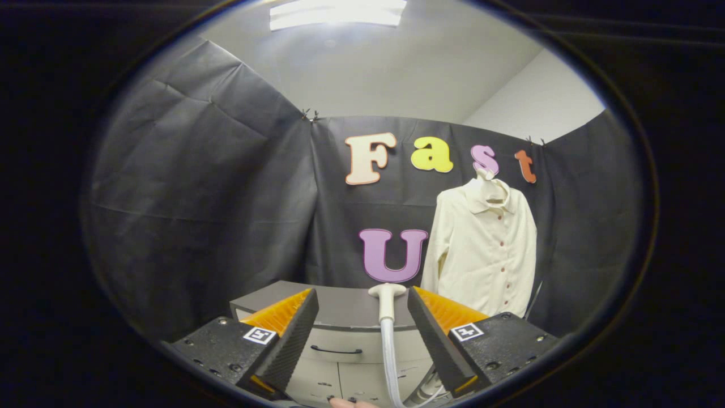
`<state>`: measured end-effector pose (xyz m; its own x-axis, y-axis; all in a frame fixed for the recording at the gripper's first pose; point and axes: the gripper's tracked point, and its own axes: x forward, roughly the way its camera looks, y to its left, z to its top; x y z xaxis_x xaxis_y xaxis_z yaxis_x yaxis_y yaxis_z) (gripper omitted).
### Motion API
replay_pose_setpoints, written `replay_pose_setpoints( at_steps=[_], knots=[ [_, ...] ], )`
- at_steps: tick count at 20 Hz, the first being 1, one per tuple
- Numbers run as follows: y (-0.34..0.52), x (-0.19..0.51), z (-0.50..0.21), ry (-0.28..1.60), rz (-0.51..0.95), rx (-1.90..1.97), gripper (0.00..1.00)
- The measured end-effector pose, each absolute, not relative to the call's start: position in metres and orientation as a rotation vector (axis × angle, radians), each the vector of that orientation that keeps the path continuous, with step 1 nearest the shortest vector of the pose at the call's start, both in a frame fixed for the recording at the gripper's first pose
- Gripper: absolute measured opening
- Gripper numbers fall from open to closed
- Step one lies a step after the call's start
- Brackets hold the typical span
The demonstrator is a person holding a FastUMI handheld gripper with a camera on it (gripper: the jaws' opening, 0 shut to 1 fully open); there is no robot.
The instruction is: Iron the clothes twice with a garment steamer, once on the left side and once on the right side.
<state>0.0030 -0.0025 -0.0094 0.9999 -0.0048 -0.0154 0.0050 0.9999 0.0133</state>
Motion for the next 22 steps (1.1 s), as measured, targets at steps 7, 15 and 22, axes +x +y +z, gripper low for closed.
replay_pose_setpoints(
  at_steps=[7, 15, 22],
  knots=[
    [-0.004, 0.006, -0.014, 0.023, -0.008, 0.014, 0.96],
    [-0.006, 0.01, -0.02, 0.033, -0.011, 0.026, 0.96],
    [-0.006, 0.013, -0.023, 0.035, -0.011, 0.024, 0.96]
  ],
)
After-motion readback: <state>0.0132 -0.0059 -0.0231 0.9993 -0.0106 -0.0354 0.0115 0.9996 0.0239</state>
